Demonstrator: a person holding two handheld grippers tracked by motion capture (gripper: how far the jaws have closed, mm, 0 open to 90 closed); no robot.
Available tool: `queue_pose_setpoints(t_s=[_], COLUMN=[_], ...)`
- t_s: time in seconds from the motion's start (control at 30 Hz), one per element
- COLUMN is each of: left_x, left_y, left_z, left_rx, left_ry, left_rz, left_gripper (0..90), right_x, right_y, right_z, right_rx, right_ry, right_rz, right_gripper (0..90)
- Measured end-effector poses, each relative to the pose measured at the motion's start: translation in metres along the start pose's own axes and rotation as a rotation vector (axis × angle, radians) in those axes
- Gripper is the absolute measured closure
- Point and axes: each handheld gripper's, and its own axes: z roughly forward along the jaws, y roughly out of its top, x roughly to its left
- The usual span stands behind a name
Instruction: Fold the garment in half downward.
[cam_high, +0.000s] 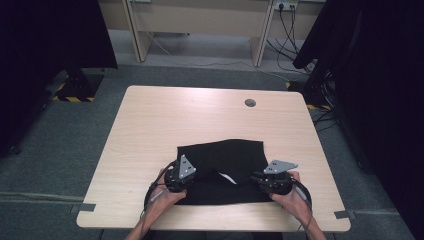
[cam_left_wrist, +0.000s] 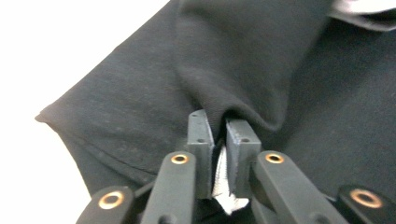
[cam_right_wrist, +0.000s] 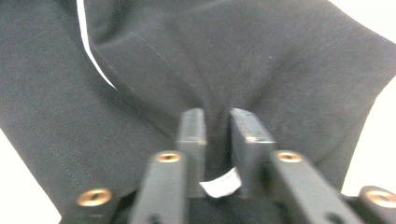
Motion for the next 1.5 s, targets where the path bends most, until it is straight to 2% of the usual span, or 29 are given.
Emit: queue_pose_setpoints(t_s=[0.1, 0.17, 0.23, 0.33, 0.43, 0.53, 0.6, 0.67, 0.7, 0.8, 0.87, 0.9, 1.0, 1.13, 1.2, 1.37, 1.4, 1.5], left_x=[0.007, 0.014, 0.015, 0.005, -0.01, -0.023, -0.029, -0.028, -0.027, -0.024, -0.025, -0.026, -0.031, -0.036, -0.038, -0.038, -0.037, -0.034], left_y=[0.004, 0.01, 0.011, 0.0, -0.02, -0.037, -0.043, -0.041, -0.038, -0.026, -0.02, -0.018, -0.015, -0.02, -0.024, -0.029, -0.03, -0.028], left_z=[-0.016, -0.035, -0.051, -0.066, -0.069, -0.062, -0.059, -0.061, -0.064, -0.068, -0.066, -0.064, -0.05, -0.037, -0.035, -0.036, -0.036, -0.034], left_rx=[-0.059, -0.113, -0.139, -0.143, -0.109, -0.052, -0.035, -0.056, -0.071, -0.133, -0.137, -0.131, -0.079, 0.001, 0.036, 0.022, 0.02, 0.021], left_ry=[0.015, 0.021, 0.011, -0.026, -0.072, -0.127, -0.163, -0.186, -0.19, -0.212, -0.212, -0.207, -0.158, -0.135, -0.121, -0.122, -0.124, -0.134], left_rz=[-0.006, -0.007, -0.006, 0.003, 0.017, 0.03, 0.023, 0.003, -0.001, -0.057, -0.083, -0.091, -0.114, -0.11, -0.092, -0.085, -0.086, -0.074], left_gripper=[83.1, 83.1, 83.1, 82.8, 81.8, 76.5, 67.5, 53.7, 49.6, 37.4, 32.4, 31.2, 28.5, 27.7, 26.5, 25.6, 25.6, 25.5], right_x=[-0.005, -0.007, -0.008, -0.005, 0.003, 0.01, 0.01, 0.008, 0.007, 0.003, 0.002, 0.002, 0.001, 0.001, 0.0, -0.002, -0.003, -0.004], right_y=[0.003, 0.007, 0.009, 0.008, -0.003, -0.017, -0.026, -0.03, -0.029, -0.022, -0.015, -0.012, -0.005, -0.002, -0.003, -0.013, -0.016, -0.015], right_z=[-0.011, -0.026, -0.042, -0.06, -0.069, -0.063, -0.054, -0.051, -0.052, -0.06, -0.062, -0.062, -0.052, -0.031, -0.02, -0.005, -0.006, -0.012], right_rx=[-0.024, -0.058, -0.094, -0.115, -0.11, -0.071, -0.037, -0.032, -0.047, -0.086, -0.106, -0.114, -0.112, -0.078, -0.059, -0.017, -0.029, 0.004], right_ry=[-0.027, -0.047, -0.052, -0.049, -0.032, -0.01, 0.012, 0.03, 0.029, 0.038, 0.028, 0.024, 0.021, 0.014, 0.016, 0.013, 0.017, 0.012], right_rz=[-0.025, -0.039, -0.041, -0.054, -0.06, -0.056, -0.023, 0.011, 0.033, 0.067, 0.069, 0.072, 0.083, 0.072, 0.07, 0.088, 0.092, 0.1], right_gripper=[83.4, 83.8, 83.8, 83.8, 83.5, 80.9, 72.6, 62.1, 57.0, 50.3, 47.9, 47.4, 46.4, 45.9, 45.8, 44.7, 44.7, 43.2])
